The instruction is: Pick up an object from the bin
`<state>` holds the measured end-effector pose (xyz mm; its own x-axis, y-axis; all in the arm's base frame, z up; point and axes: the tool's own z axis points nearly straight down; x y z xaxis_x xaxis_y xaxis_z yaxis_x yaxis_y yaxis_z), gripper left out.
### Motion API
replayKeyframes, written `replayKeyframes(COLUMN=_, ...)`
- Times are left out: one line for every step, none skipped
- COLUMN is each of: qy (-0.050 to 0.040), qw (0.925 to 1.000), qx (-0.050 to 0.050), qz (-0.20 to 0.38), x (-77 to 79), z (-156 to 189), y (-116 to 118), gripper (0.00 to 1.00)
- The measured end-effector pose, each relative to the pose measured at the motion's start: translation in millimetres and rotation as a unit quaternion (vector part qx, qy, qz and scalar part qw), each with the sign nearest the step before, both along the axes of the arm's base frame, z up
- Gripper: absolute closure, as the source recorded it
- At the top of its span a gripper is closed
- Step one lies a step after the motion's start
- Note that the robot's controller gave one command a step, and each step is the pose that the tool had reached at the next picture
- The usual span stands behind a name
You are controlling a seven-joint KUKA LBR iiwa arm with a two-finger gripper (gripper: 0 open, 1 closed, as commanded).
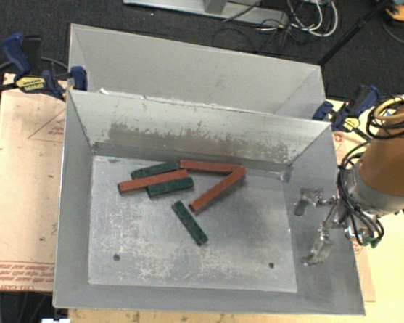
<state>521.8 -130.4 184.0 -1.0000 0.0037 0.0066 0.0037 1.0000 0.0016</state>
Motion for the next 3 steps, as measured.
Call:
replayKeyframes(qy=-0.0052, qw=0.9999, qx=0.000, qz=0.016, x=133.5, z=-118, y=0, gripper=0.00)
replayKeyframes(qy=-0.0058, qw=0.9961, qx=0.002, qz=0.088, x=129.5, z=-83, y=111, gripper=0.00)
replayKeyframes(qy=-0.0062, qw=0.9960, qx=0.002, qz=0.089, x=135.9, z=-83, y=165, gripper=0.00)
